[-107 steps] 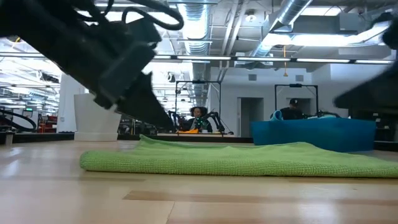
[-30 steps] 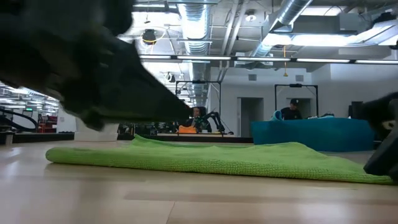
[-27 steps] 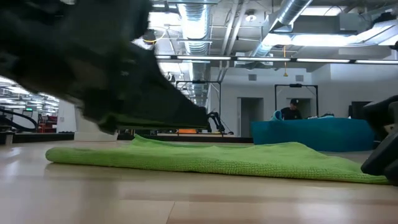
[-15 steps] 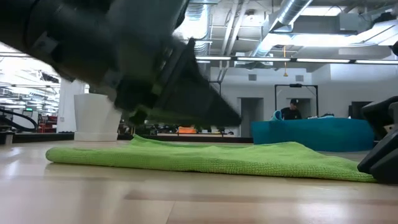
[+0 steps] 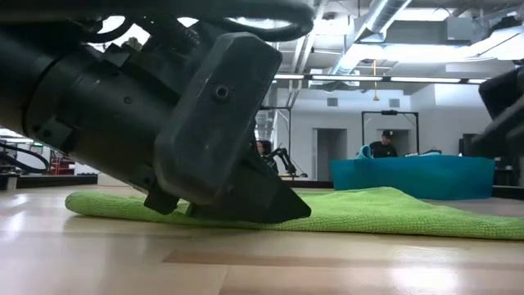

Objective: Fold microfiber towels
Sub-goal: Fold the green microfiber cloth

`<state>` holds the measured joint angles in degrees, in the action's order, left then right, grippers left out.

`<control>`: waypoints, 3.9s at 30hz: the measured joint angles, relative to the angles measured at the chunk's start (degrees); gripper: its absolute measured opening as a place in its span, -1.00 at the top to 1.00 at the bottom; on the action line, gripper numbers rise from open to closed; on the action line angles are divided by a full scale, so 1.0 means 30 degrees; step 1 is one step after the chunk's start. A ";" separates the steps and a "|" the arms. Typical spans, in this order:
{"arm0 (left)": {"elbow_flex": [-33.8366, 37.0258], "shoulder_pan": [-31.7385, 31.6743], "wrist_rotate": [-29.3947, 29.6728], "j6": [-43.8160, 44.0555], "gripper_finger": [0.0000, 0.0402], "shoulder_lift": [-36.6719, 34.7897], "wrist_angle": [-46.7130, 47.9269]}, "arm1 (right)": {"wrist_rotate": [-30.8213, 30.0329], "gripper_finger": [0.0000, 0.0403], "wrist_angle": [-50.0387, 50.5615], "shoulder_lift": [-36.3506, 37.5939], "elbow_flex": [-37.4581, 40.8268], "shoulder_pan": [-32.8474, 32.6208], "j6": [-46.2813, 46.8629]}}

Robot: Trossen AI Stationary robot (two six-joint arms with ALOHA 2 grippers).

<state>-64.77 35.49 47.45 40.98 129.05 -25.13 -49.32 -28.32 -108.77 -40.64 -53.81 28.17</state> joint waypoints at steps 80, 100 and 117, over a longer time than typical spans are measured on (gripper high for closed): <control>-0.5792 0.0422 -0.1171 0.0083 0.97 0.1914 0.5387 | 0.2380 0.94 0.5342 -0.0977 -0.4743 0.2199 -0.3419; -0.5654 0.1189 -0.4083 -0.1255 0.97 -0.2265 1.3494 | 0.7177 0.93 0.4000 -0.0984 -0.5005 0.5038 -0.5037; -0.2213 0.2826 -0.0225 0.4578 0.97 -0.2922 1.3901 | 0.7575 0.91 0.2117 -0.0984 -0.5020 0.5602 -0.6559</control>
<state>-71.41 43.96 46.77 54.72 120.29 16.57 -26.60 -21.97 -111.72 -55.70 -37.01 8.49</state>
